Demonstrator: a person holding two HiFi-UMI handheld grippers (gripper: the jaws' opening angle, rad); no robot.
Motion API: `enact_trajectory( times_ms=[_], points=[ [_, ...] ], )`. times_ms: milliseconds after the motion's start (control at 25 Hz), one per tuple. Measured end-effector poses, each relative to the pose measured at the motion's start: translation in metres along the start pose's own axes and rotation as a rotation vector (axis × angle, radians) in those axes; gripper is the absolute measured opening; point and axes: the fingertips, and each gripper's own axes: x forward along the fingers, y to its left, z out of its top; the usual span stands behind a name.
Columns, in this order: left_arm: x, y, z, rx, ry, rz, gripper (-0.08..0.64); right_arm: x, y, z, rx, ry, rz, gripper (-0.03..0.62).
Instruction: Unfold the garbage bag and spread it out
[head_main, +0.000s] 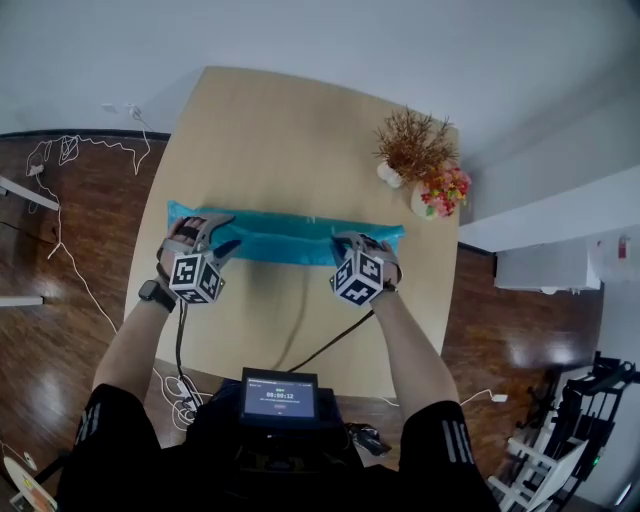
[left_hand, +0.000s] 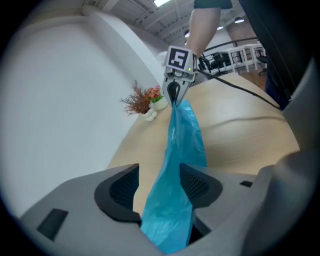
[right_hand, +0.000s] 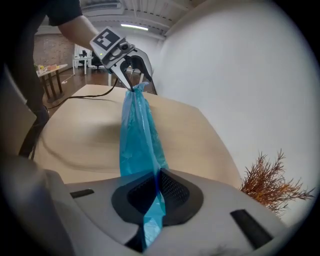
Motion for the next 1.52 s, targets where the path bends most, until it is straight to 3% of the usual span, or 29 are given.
enact_trajectory(
  times_ms=[80,320,560,760,840,1200,1320,1520],
  points=[
    [-0.005,0.001,-0.016,0.030,0.048,-0.038,0.297,-0.008,0.005,0.004,-0.019,-0.009,-0.018,0.018],
    [-0.011,-0.009,-0.076,0.150,0.196,-0.185,0.316,-0.025,0.019,0.009,-0.059,-0.024,-0.058,0.017],
    [-0.022,-0.047,-0.093,0.130,0.256,-0.360,0.301,-0.036,0.035,0.001,-0.027,-0.028,-0.086,0.018],
    [-0.039,-0.079,-0.109,0.152,0.310,-0.354,0.096,-0.045,0.050,-0.009,0.013,-0.034,-0.110,0.020],
    [-0.043,-0.090,-0.112,0.151,0.313,-0.325,0.067,-0.047,0.056,-0.015,0.029,-0.033,-0.108,0.023],
    [-0.060,-0.138,-0.123,0.106,0.350,-0.342,0.067,-0.066,0.100,-0.035,0.081,-0.026,-0.035,0.091],
    [-0.065,-0.146,-0.107,0.056,0.312,-0.349,0.069,-0.074,0.118,-0.045,0.105,-0.016,-0.003,0.107],
    [-0.070,-0.178,-0.121,0.019,0.356,-0.441,0.133,-0.082,0.156,-0.062,0.141,0.009,0.076,0.138]
  ],
)
